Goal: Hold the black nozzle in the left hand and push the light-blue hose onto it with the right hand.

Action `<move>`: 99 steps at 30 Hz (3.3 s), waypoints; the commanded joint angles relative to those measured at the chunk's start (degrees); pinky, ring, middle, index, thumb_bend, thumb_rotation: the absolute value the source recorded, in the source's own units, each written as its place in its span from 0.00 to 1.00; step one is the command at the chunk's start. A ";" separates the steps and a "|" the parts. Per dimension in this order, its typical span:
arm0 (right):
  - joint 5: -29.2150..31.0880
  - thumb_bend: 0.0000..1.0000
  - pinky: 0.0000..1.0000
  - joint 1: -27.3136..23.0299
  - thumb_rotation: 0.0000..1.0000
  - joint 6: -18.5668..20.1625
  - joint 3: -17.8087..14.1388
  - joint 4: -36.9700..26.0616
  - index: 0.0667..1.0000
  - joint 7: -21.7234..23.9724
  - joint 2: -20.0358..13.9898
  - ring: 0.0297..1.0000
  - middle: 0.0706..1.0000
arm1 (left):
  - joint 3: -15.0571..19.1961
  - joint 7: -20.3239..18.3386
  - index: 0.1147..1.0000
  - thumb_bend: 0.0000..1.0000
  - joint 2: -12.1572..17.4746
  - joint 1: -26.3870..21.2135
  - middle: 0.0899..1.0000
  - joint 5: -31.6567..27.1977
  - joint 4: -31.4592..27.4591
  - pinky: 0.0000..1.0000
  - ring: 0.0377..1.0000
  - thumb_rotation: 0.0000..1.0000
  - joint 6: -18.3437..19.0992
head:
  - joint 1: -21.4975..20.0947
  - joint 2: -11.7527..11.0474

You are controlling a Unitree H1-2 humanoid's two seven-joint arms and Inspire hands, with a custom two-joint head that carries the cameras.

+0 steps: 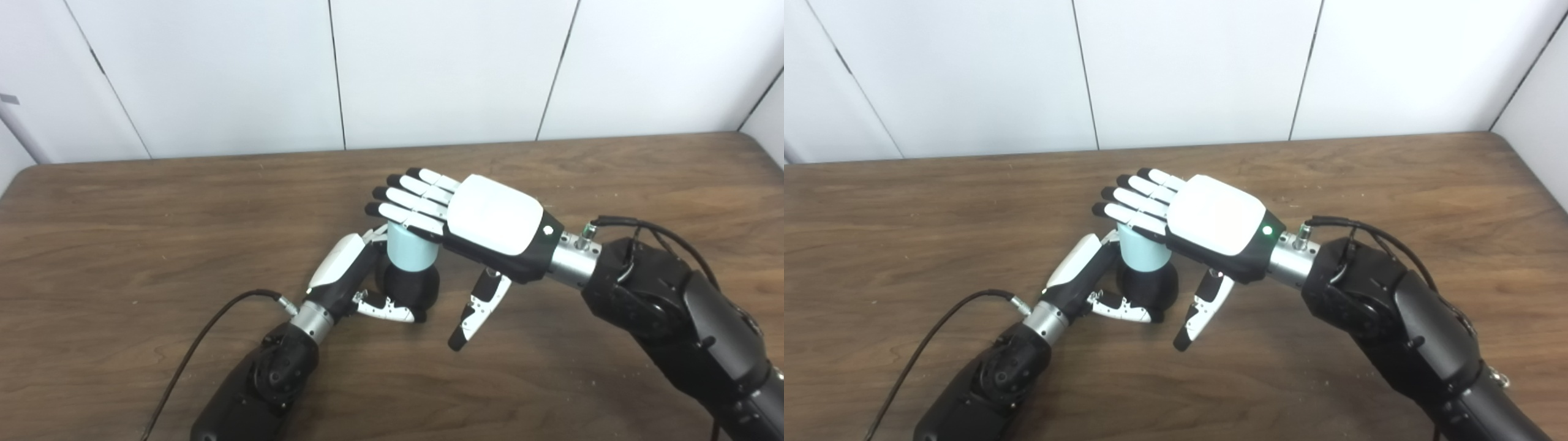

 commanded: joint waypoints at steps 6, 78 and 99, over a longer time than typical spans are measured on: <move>-3.23 1.00 1.00 3.41 0.55 -1.55 2.79 1.88 1.00 3.65 -0.81 1.00 1.00 | -2.92 -3.74 0.42 0.50 0.37 7.53 0.79 1.42 4.57 1.00 0.96 0.08 1.83 | 0.00 0.00; -3.02 1.00 1.00 4.45 0.48 -2.50 4.42 3.08 1.00 1.82 -0.51 1.00 1.00 | -2.89 -4.24 0.42 0.50 0.44 7.48 0.79 1.48 3.94 1.00 0.96 0.08 2.54 | 0.04 0.31; -10.75 1.00 1.00 8.98 0.51 -5.72 2.58 3.75 1.00 -10.84 0.07 1.00 1.00 | -2.85 -4.48 0.42 0.50 0.58 7.39 0.79 1.51 3.82 1.00 0.96 0.08 2.91 | -0.09 0.37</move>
